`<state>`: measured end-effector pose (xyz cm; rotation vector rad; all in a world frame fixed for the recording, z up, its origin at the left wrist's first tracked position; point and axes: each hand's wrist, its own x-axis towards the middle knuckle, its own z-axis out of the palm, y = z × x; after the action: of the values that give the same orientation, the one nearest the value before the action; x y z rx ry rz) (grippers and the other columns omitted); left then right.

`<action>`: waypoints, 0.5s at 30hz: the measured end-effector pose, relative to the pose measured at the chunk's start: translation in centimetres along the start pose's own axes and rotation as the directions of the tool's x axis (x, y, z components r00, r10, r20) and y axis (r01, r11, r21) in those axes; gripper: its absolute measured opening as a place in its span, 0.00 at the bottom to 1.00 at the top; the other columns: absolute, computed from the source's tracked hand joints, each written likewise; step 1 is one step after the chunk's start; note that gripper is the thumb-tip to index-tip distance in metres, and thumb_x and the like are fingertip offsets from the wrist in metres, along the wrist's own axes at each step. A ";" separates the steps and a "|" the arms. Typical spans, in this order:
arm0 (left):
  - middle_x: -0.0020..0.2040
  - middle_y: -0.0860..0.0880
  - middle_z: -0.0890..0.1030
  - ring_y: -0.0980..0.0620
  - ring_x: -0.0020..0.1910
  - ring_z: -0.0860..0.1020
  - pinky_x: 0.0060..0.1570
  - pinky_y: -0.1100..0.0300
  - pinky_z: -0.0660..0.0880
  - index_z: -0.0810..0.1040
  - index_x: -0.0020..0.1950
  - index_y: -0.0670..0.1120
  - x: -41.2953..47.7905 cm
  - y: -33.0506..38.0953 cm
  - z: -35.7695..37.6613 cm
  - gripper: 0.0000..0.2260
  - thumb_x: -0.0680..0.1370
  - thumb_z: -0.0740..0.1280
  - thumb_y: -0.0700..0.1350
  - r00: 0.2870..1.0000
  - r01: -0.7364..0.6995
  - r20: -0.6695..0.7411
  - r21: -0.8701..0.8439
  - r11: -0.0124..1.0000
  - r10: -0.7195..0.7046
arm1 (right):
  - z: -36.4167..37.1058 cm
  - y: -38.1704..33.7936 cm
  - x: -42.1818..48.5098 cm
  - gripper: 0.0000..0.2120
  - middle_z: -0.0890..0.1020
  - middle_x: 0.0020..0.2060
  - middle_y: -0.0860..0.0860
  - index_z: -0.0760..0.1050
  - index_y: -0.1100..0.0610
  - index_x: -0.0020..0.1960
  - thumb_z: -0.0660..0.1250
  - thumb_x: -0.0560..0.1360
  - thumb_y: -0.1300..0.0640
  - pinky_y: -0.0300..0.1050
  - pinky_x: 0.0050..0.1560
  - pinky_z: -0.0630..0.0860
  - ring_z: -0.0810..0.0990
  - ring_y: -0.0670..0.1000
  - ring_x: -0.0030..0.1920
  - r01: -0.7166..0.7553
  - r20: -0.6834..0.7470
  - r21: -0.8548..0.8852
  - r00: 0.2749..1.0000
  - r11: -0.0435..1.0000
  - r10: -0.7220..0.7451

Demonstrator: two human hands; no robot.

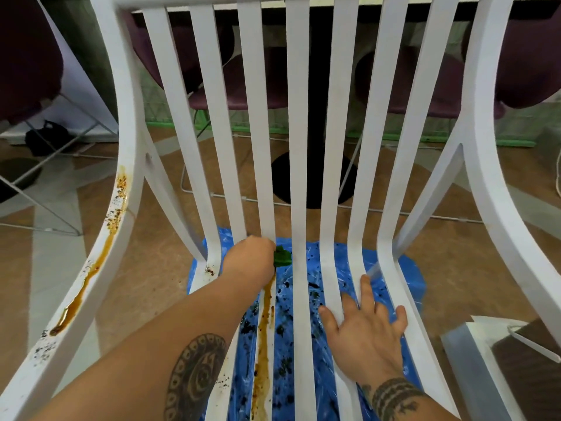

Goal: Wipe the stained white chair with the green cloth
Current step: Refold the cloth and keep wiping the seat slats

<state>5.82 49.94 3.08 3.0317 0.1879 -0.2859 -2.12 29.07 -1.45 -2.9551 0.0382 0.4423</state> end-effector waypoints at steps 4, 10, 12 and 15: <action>0.46 0.46 0.80 0.43 0.43 0.80 0.43 0.48 0.82 0.80 0.60 0.49 0.4 -0.7 -1.6 0.14 0.77 0.65 0.38 0.977 0.061 -0.184 -0.256 0.965 -0.110 | -0.2 -0.2 -0.1 0.37 0.41 0.82 0.50 0.64 0.44 0.77 0.39 0.78 0.27 0.67 0.76 0.41 0.60 0.55 0.77 0.005 -0.003 -0.001 1.000 1.000 -0.005; 0.58 0.44 0.83 0.41 0.54 0.79 0.52 0.50 0.80 0.80 0.67 0.47 -0.1 -1.7 -0.4 0.20 0.78 0.62 0.33 0.873 -0.047 -0.435 -0.522 0.852 -0.218 | -0.1 -0.1 -0.1 0.37 0.41 0.82 0.50 0.65 0.44 0.76 0.40 0.78 0.27 0.67 0.76 0.41 0.59 0.55 0.77 0.005 0.000 -0.005 1.000 1.000 -0.005; 0.59 0.44 0.83 0.41 0.55 0.80 0.55 0.51 0.79 0.80 0.68 0.48 0.2 -1.4 0.1 0.21 0.78 0.62 0.32 0.872 -0.039 -0.428 -0.543 0.839 -0.237 | 0.0 0.0 -0.1 0.36 0.41 0.82 0.50 0.66 0.44 0.76 0.40 0.78 0.27 0.67 0.76 0.40 0.59 0.55 0.77 0.004 0.001 -0.004 1.000 1.000 -0.004; 0.58 0.43 0.84 0.39 0.54 0.81 0.53 0.49 0.81 0.80 0.69 0.49 0.5 -1.4 0.3 0.22 0.78 0.62 0.33 0.897 -0.007 -0.385 -0.505 0.863 -0.218 | 0.1 0.0 0.0 0.36 0.41 0.82 0.50 0.68 0.44 0.74 0.40 0.77 0.27 0.66 0.76 0.40 0.60 0.55 0.76 0.003 0.003 -0.004 1.000 1.000 -0.003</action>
<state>6.07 51.40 2.61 2.5190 0.3955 0.3865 -2.11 29.09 -1.58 -2.9584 0.0320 0.4472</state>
